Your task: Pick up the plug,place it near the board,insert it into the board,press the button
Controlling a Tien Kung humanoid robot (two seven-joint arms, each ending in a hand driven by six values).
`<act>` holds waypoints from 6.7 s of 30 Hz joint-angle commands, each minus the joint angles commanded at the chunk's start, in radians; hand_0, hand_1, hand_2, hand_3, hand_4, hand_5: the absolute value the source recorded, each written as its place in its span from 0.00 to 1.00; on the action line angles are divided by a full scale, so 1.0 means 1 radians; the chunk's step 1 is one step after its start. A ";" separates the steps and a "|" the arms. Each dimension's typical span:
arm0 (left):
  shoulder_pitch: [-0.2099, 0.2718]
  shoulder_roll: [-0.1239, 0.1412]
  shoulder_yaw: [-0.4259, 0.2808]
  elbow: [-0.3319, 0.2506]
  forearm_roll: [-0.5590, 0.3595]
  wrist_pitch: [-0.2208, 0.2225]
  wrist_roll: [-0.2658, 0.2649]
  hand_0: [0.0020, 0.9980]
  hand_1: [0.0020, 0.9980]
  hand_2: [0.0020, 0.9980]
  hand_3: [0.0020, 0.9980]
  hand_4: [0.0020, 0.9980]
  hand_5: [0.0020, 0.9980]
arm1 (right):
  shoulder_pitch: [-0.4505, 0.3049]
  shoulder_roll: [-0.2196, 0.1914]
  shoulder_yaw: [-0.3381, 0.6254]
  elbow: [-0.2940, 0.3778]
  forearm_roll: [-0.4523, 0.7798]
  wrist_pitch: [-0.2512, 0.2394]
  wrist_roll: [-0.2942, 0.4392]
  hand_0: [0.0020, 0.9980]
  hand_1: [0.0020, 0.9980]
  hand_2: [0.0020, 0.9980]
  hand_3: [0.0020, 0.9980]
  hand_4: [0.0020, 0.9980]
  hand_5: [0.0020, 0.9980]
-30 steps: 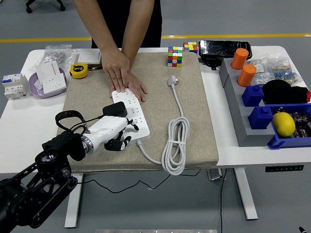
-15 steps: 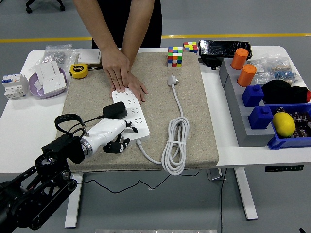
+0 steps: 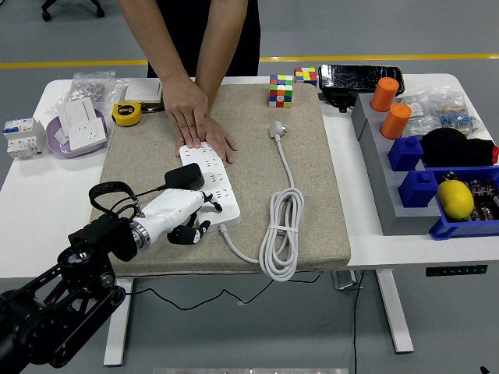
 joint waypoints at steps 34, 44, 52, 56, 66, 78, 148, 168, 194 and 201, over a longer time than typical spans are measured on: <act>0.002 0.005 0.001 0.025 0.009 -0.006 -0.002 0.17 0.02 0.15 0.69 0.46 0.00 | 0.005 0.000 0.003 0.000 0.001 -0.001 0.001 0.94 0.90 0.84 0.87 1.00 1.00; 0.007 0.009 -0.003 0.011 0.015 -0.003 -0.004 0.17 0.02 0.15 0.69 0.46 0.00 | 0.002 0.000 0.001 0.000 0.001 0.000 0.000 0.94 0.90 0.84 0.87 1.00 1.00; 0.002 0.009 -0.047 -0.060 -0.009 -0.014 -0.020 0.17 0.02 0.15 0.68 0.47 0.00 | 0.001 0.000 0.002 0.000 -0.001 0.000 0.000 0.94 0.90 0.84 0.87 1.00 1.00; -0.009 0.007 -0.068 -0.084 -0.097 0.049 -0.059 0.20 0.04 0.16 0.66 0.84 0.09 | 0.002 0.000 0.002 0.000 -0.001 0.000 0.000 0.94 0.90 0.84 0.87 1.00 1.00; -0.057 -0.030 -0.153 -0.023 -0.303 0.162 -0.106 0.75 0.79 0.67 0.56 1.00 0.30 | 0.002 0.002 0.002 0.000 0.000 0.000 -0.001 0.94 0.90 0.84 0.87 1.00 1.00; -0.091 -0.060 -0.202 0.091 -0.266 0.122 -0.070 0.90 0.96 0.89 0.84 1.00 0.38 | 0.005 0.003 0.002 0.000 0.002 0.001 -0.002 0.94 0.90 0.84 0.87 1.00 1.00; -0.119 -0.101 -0.176 0.291 0.031 0.262 -0.062 0.48 0.30 0.26 0.37 0.61 0.06 | 0.010 0.000 -0.003 0.000 0.004 0.000 -0.001 0.94 0.90 0.84 0.87 1.00 1.00; 0.004 -0.064 -0.345 0.103 -0.032 0.261 -0.092 0.47 0.31 0.24 0.31 0.62 0.04 | 0.009 0.003 0.006 0.000 -0.008 0.001 -0.002 0.94 0.90 0.84 0.87 1.00 1.00; 0.062 -0.087 -0.389 0.184 -0.008 0.216 -0.108 0.65 0.69 0.57 0.53 0.82 0.22 | 0.005 0.005 0.016 0.000 -0.027 0.002 -0.007 0.94 0.90 0.84 0.87 1.00 1.00; 0.054 -0.085 -0.386 0.191 -0.010 0.211 -0.108 0.65 0.70 0.58 0.54 0.82 0.22 | 0.009 0.000 0.014 0.000 -0.025 0.001 -0.006 0.94 0.90 0.84 0.87 1.00 1.00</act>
